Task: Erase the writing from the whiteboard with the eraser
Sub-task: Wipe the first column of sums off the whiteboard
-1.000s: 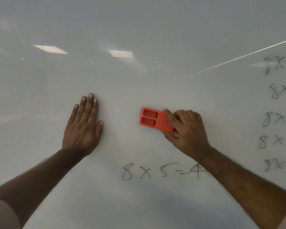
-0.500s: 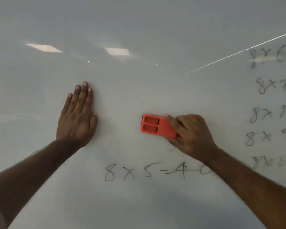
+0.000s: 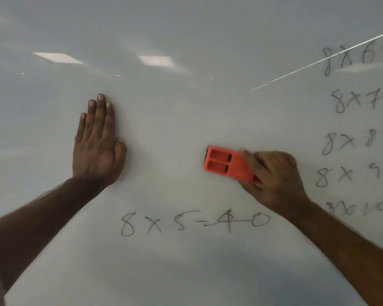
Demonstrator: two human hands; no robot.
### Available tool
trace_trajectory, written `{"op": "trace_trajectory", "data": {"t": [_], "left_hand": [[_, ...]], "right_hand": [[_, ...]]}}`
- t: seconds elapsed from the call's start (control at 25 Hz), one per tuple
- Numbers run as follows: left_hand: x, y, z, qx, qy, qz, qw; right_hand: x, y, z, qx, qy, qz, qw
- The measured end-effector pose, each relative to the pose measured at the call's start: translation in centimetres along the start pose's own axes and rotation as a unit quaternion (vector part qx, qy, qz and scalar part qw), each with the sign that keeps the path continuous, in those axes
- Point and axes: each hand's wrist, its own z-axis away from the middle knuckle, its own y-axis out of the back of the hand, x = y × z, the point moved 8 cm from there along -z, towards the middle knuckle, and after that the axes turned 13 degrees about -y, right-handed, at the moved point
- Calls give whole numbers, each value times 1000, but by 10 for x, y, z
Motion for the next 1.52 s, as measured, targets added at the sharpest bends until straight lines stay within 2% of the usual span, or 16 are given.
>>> {"op": "trace_trajectory", "data": {"t": [0.12, 0.2, 0.32, 0.36, 0.4, 0.52, 0.56, 0.64, 0.8, 0.96, 1.12, 1.2, 1.32, 1.4, 1.44, 1.52], "left_hand": [[9, -6, 3, 1, 7, 11, 1000], [12, -8, 7, 5, -5, 5, 1000], [12, -10, 12, 10, -25, -6, 1000], [11, -11, 14, 11, -26, -8, 1000], [11, -11, 14, 15, -25, -10, 1000], [13, -11, 17, 33, -33, -18, 999], [13, -12, 17, 35, -36, -17, 999], [11, -13, 16, 32, -37, -14, 999], [12, -12, 19, 45, -36, -22, 998], [11, -14, 18, 39, -50, -17, 998], [10, -13, 19, 44, -55, -19, 997], [10, -12, 19, 49, -59, -23, 997], [12, -12, 19, 57, -61, -30, 996], [13, -12, 19, 60, -63, -31, 996], [13, -12, 19, 63, -64, -30, 996], [12, -10, 19, 63, -64, -30, 996]], "right_hand": [[1, -1, -7, 25, -78, -34, 996], [-16, -9, 17, -16, -31, -58, 998], [-23, -7, 65, -77, 84, -25, 993], [-14, -3, 70, -80, 86, -13, 993], [0, 1, 69, -77, 55, -2, 996], [47, 9, 52, -38, -128, -6, 991], [50, 10, 54, -25, -165, -19, 986], [37, 5, 73, -24, -181, -52, 982], [-28, -15, 117, -59, -115, -83, 988], [-95, -40, 97, -66, -49, -92, 992], [-102, -36, 107, -104, 81, -62, 989], [-77, -26, 98, -75, 56, -43, 995], [-47, -19, 60, -5, -71, -38, 997], [-58, -24, 44, 18, -116, -59, 991], [-75, -28, 44, 12, -103, -77, 992], [-117, -39, 62, -39, -3, -109, 993]]}}
